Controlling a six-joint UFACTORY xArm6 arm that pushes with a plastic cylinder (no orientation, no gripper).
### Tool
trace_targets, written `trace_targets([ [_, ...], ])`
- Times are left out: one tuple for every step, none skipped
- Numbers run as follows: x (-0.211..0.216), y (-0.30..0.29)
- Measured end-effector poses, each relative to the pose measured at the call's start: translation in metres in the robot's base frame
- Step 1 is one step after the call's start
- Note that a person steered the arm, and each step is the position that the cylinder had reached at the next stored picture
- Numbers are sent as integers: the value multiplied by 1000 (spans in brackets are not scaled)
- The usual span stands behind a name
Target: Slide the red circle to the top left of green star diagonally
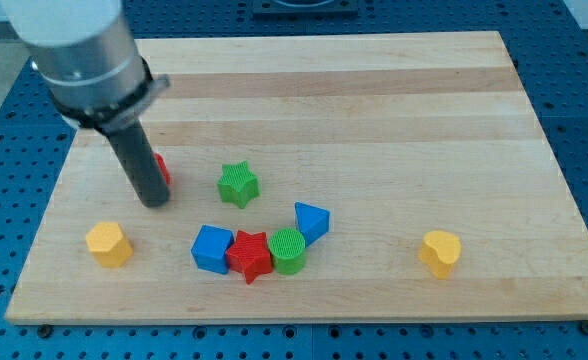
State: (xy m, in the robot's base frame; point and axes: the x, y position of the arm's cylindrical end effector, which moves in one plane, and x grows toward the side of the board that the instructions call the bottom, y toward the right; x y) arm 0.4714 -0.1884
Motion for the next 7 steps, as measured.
trace_targets([
  [-19,-11],
  [-4,-19],
  [-19,-42],
  [-51,-40],
  [-53,19],
  [-53,45],
  [-53,-11],
])
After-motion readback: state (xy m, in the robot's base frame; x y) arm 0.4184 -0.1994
